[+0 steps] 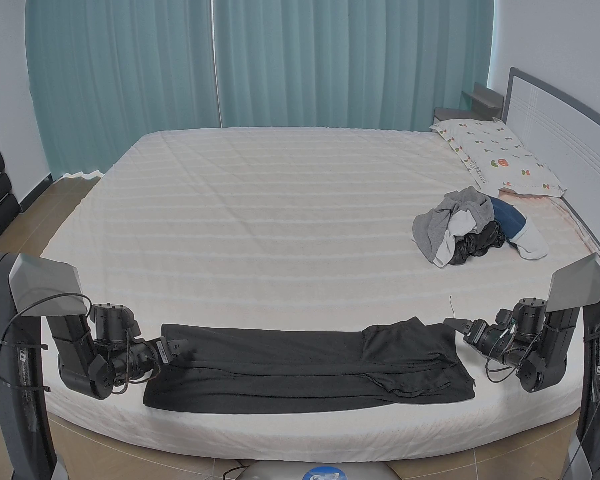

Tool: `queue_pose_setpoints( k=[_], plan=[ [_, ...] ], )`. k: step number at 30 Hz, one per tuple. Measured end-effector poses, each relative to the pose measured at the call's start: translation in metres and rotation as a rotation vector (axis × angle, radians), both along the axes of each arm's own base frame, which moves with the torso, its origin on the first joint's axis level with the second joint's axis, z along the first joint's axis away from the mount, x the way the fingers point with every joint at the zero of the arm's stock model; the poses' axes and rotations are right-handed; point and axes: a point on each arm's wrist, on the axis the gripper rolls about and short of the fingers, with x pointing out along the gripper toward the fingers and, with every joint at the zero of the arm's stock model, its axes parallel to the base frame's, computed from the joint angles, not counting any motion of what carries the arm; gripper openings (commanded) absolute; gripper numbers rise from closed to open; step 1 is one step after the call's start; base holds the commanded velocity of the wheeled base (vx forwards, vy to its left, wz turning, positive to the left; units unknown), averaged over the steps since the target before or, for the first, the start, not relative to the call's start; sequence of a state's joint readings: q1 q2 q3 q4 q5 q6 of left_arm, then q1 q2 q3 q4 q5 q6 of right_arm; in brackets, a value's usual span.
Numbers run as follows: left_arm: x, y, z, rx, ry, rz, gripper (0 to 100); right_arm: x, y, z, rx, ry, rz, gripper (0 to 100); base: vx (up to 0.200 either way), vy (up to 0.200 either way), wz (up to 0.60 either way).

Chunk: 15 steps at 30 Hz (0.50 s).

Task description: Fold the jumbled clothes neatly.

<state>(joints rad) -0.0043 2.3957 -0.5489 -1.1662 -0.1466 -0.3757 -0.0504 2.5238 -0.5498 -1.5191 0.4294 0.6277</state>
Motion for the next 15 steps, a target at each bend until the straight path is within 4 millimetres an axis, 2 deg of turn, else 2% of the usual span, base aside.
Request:
queue_pose_setpoints(
  k=[15],
  plan=[
    [-0.008,-0.013,-0.017,0.072,0.044,-0.086,100,-0.001,0.003,-0.004,-0.001,0.012,0.010,100,0.000,0.000,0.00]
  ],
)
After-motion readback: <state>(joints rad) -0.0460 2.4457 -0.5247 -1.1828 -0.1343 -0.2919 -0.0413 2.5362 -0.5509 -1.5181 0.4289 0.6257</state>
